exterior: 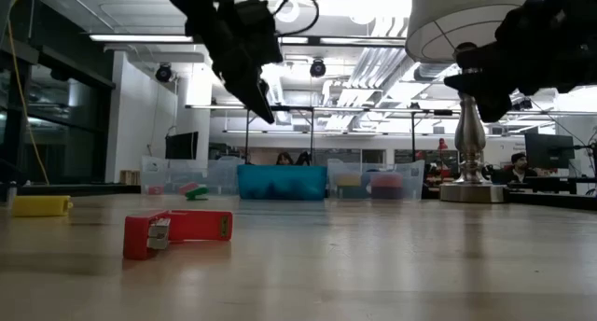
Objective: Pick and place Stapler, Stapler remover, tape
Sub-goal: Put the red stapler into the left transparent bin
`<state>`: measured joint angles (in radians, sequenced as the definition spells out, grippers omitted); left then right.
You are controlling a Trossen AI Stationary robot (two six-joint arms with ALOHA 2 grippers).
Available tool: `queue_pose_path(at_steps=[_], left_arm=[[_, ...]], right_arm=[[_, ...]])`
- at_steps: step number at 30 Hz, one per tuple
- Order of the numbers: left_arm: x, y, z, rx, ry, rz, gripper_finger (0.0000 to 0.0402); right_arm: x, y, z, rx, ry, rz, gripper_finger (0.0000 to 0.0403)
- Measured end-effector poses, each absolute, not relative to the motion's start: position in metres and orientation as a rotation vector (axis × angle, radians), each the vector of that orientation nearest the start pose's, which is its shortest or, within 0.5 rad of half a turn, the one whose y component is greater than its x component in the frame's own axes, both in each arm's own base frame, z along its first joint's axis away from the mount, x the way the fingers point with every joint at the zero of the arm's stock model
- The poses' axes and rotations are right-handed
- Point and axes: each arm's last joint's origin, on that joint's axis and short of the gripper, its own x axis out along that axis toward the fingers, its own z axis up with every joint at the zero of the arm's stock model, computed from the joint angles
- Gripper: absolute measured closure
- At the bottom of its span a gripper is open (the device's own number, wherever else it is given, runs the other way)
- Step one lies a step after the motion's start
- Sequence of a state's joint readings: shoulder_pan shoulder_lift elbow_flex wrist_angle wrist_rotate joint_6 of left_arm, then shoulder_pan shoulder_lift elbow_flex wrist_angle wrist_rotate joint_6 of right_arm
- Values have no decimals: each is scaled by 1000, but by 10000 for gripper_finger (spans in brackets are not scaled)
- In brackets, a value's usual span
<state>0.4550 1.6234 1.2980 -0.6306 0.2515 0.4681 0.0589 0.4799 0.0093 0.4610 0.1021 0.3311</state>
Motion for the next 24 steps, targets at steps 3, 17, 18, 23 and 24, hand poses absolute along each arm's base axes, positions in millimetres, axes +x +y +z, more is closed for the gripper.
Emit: queue_pose_path(at_steps=[3,17,18,23,24], left_arm=[[309,123,274,119,929,-11,200],[258,23,278,27,858,116,200],[256,17,278,18,842,124,200],[246,-20,269,-16,852,117,200],[244,-27,268,-24,851,114,200]], right_arm=[[122,4,168,310,2,-38,222],[103,8,167,260,23,136,222],[103,8,166,259,28,130,222],[101,8,164,250,45,123,222],[101,8,164,244,46,124,222]])
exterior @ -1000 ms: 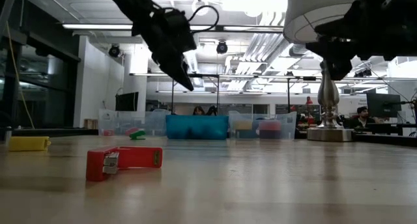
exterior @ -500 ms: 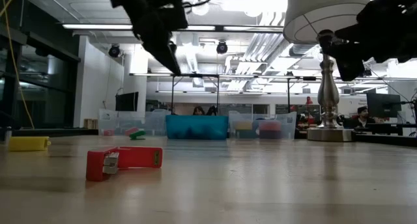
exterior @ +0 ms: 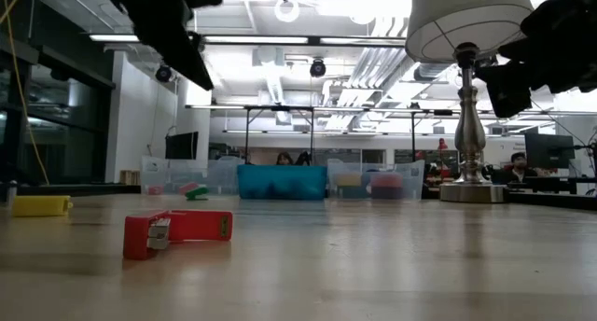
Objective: Pick and place Stapler, Stapler remover, tape
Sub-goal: Put the red stapler into the left transparent bin
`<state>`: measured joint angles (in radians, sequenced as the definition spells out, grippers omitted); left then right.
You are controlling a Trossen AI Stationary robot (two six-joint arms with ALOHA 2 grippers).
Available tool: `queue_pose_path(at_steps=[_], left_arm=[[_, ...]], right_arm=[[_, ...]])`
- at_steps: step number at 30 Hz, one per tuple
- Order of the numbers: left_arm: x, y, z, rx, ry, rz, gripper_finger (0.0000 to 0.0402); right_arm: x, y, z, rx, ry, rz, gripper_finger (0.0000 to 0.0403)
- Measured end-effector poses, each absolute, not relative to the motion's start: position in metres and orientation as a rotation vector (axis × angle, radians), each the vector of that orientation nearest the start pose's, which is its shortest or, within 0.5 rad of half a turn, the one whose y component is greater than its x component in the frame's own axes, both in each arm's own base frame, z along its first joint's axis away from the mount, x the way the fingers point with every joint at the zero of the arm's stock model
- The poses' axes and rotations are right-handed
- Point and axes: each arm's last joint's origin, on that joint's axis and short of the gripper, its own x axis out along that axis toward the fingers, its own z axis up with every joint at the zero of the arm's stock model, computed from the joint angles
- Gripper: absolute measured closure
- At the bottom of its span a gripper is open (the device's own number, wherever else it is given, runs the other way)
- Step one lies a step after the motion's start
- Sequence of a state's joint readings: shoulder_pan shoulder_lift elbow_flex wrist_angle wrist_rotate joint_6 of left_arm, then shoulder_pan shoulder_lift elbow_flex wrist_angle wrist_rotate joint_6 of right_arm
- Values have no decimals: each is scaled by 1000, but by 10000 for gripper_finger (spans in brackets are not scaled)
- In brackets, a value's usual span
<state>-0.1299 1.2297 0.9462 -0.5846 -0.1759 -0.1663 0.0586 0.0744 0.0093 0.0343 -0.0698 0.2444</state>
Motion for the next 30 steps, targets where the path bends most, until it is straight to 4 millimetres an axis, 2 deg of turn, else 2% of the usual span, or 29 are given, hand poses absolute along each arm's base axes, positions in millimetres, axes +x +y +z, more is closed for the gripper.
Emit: queue_pose_path(at_steps=[9,14,16,20,26,30], left_arm=[[229,-86,263,-57,821,58,200],[223,-106,260,-16,831,-13,200],[223,-112,256,64,849,-60,200],[230,-123,245,228,870,-205,200],[251,-136,226,328,848,-474,200],[261,-140,209,444,847,-589,198]], right_arm=[[102,8,163,227,60,119,222],[102,8,163,227,60,119,222],[102,8,163,227,61,119,222],[102,8,163,226,61,120,222],[102,8,163,226,62,119,222],[102,8,163,226,60,116,222]])
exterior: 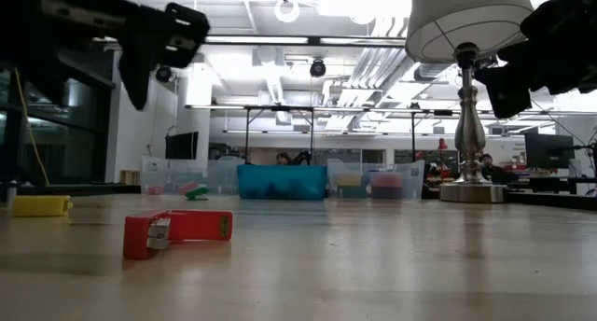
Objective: Pick and place Stapler, Stapler remover, tape
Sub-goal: Put the red stapler into the left transparent bin
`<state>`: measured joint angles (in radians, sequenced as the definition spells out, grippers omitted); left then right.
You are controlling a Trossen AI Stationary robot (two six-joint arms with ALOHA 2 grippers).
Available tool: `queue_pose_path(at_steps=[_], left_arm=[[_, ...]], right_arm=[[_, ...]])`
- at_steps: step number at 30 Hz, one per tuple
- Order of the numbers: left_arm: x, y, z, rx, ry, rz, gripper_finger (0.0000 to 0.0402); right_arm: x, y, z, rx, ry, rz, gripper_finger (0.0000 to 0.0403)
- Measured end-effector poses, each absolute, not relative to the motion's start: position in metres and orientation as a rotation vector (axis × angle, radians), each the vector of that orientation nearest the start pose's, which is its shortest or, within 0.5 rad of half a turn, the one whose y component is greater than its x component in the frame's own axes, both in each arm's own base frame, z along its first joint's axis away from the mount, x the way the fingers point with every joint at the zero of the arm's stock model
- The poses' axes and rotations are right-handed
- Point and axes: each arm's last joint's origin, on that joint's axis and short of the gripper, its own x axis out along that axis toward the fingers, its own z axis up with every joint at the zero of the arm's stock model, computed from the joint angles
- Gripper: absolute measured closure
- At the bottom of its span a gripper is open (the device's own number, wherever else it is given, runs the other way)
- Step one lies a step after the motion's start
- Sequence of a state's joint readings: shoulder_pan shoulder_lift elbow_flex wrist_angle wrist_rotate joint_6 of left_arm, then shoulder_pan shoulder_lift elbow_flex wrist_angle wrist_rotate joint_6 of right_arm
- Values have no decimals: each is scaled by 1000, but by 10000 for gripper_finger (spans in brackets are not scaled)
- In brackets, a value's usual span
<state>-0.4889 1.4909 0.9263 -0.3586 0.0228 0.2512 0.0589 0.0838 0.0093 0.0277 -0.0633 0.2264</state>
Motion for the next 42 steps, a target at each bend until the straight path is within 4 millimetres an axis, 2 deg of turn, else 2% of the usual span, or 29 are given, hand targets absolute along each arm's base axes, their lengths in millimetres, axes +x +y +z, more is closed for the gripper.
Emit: queue_pose_path(at_steps=[6,11,16,23,31,36,42], left_arm=[[272,-146,190,632,803,-709,174],[278,-150,169,728,826,-783,149],[286,-154,147,795,832,-794,144],[296,-155,135,720,814,-802,144],[312,-132,125,530,850,-798,144],[319,-118,118,477,846,-829,144],[327,-119,106,479,776,-879,144]], right_arm=[[102,8,163,226,59,116,222],[102,8,163,226,55,116,222],[102,8,164,226,51,117,222],[102,8,164,226,49,118,222],[102,8,164,226,49,118,222],[102,8,164,226,49,118,222],[102,8,164,226,49,118,222]])
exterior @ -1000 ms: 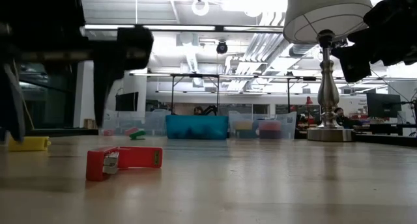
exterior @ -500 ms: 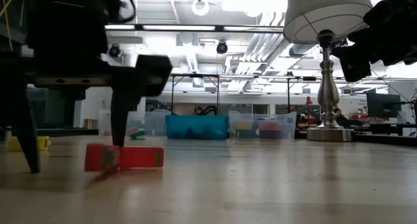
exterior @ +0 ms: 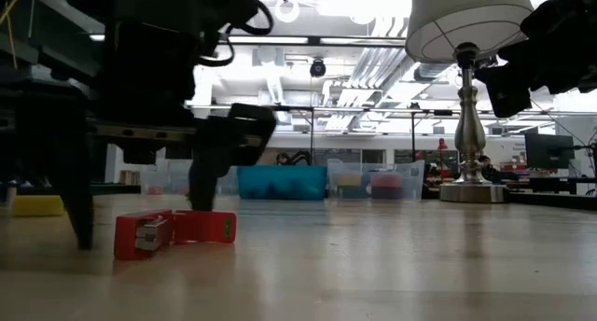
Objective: Pick and place Stapler, Stapler remover, tape
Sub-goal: Put the red stapler into the left transparent bin
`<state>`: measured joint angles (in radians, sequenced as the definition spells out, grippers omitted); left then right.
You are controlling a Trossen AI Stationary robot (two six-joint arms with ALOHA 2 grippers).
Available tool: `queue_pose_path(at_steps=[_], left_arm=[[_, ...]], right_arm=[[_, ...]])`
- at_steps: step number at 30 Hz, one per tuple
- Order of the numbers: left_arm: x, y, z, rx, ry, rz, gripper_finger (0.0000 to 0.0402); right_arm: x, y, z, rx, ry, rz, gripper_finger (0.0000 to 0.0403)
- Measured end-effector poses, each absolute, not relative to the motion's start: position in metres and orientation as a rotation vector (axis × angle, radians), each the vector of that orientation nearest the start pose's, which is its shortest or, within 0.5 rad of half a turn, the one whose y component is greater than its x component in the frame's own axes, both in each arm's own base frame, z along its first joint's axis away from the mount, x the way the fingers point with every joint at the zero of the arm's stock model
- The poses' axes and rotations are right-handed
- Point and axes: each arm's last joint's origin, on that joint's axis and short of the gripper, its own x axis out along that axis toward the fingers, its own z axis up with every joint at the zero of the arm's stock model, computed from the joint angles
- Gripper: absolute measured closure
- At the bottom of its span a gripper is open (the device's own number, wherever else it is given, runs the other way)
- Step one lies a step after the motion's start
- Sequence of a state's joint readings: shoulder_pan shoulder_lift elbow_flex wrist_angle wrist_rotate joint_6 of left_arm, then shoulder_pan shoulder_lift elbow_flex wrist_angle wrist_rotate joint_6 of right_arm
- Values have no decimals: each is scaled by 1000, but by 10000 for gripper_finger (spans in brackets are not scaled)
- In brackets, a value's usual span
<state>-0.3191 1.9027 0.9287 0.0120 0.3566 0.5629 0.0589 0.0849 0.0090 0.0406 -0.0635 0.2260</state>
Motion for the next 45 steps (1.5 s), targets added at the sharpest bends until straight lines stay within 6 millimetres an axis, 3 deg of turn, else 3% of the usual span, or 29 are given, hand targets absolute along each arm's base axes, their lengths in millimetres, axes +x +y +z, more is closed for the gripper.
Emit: queue_pose_path(at_steps=[16,27,38,45], left_arm=[[335,-122,99,526,669,-891,149],[334,-123,99,520,656,-929,232],[334,-123,98,486,664,-942,275],[333,-123,98,462,684,-947,338]], right_arm=[[102,8,164,226,49,118,222],[102,8,164,226,49,118,222],[102,8,164,226,49,117,222],[102,8,164,226,49,118,222]])
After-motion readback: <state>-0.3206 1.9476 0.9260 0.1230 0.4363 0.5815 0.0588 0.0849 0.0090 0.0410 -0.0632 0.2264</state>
